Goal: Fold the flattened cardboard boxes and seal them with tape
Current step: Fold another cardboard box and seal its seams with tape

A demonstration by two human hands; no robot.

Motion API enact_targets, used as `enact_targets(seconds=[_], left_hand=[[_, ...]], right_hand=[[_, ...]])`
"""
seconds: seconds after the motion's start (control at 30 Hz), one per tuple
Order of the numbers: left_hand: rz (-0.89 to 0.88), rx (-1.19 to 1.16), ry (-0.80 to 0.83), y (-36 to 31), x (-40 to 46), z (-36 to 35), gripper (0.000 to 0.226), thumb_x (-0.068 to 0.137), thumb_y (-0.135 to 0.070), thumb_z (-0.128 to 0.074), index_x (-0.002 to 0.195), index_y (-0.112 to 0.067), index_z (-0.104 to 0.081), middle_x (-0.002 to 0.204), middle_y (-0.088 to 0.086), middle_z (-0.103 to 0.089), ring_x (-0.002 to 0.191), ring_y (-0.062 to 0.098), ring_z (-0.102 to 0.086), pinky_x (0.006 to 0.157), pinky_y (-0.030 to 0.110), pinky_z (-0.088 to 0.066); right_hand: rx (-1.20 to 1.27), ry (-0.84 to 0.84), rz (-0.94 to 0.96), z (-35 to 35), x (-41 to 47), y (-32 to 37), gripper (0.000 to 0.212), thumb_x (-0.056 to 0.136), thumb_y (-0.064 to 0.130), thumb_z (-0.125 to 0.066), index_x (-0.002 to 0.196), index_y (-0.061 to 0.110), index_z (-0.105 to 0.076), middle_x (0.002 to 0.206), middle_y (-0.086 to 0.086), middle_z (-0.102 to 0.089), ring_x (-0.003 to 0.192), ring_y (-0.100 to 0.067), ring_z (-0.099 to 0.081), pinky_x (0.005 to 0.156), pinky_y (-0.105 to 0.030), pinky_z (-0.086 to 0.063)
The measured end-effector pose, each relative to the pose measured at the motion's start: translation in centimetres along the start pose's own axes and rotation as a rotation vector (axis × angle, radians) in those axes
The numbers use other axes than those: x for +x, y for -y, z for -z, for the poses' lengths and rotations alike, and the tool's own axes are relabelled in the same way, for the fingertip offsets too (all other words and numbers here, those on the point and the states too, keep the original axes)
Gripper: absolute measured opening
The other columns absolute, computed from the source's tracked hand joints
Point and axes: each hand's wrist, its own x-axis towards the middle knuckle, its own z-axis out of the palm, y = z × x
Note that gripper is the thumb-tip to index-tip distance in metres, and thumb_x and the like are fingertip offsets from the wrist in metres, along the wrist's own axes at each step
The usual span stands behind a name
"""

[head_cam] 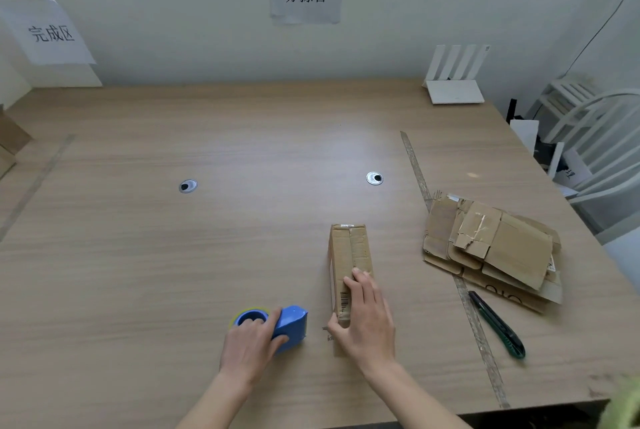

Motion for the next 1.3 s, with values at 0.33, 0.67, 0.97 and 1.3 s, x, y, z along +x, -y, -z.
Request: enact_targets(seconds=[0.33,0.67,0.97,1.3], left_hand=[[0.07,0.025,-0.018,1.2,-2.1,-3.5,0.077,0.044,-0.055,-0.094,0.113,-0.028,-0.073,0.049,-0.006,-0.048,0.04,0.019,-0.051,0.046,0.026,-0.018],[-0.293,-0.166,-0.35,-4.6,0.9,1.2,0.06,0.093,-0.066,-0.045,0.137,-0.026,-0.056,0.122,-0.002,-0.064,0.104,0.016,-0.062,0.083,0.032,-0.053],[-0.441,-0.334,-0.216,-8.7,2.9,0.5,0.064,0.076,-0.039,-0.081,0.134,-0.025,-0.056,0.153,-0.012,-0.042,0.129,0.008,-0.05,0.095,0.025,-0.05],[-0.551,-0.263,-0.269,-8.0,4.6,0.6,0.059,0.065,-0.044,-0.088,0.112,-0.023,-0.061,0.134,-0.002,-0.059,0.103,0.015,-0.063,0.077,0.027,-0.057]], right_hand=[[0.034,0.044,0.07,0.6,0.4,-0.6,0.09,0.072,0.071,-0.068,0.145,0.029,-0.037,0.154,0.015,-0.025,0.145,-0.008,-0.022,0.112,-0.029,-0.038],[0.119,0.401,0.358,4.5,2.3,-6.6,0.08,0.093,0.046,-0.067,0.158,0.041,-0.022,0.163,0.032,0.002,0.152,0.005,0.003,0.126,-0.027,-0.012],[0.139,0.316,0.429,4.1,2.7,-7.1,0.093,0.08,0.047,-0.078,0.158,0.035,-0.029,0.164,0.026,-0.01,0.148,0.007,-0.004,0.122,-0.021,-0.019],[-0.019,0.474,0.631,7.6,6.2,-8.5,0.074,0.082,0.036,-0.08,0.149,0.035,-0.047,0.16,0.018,-0.031,0.146,-0.005,-0.027,0.111,-0.02,-0.031]])
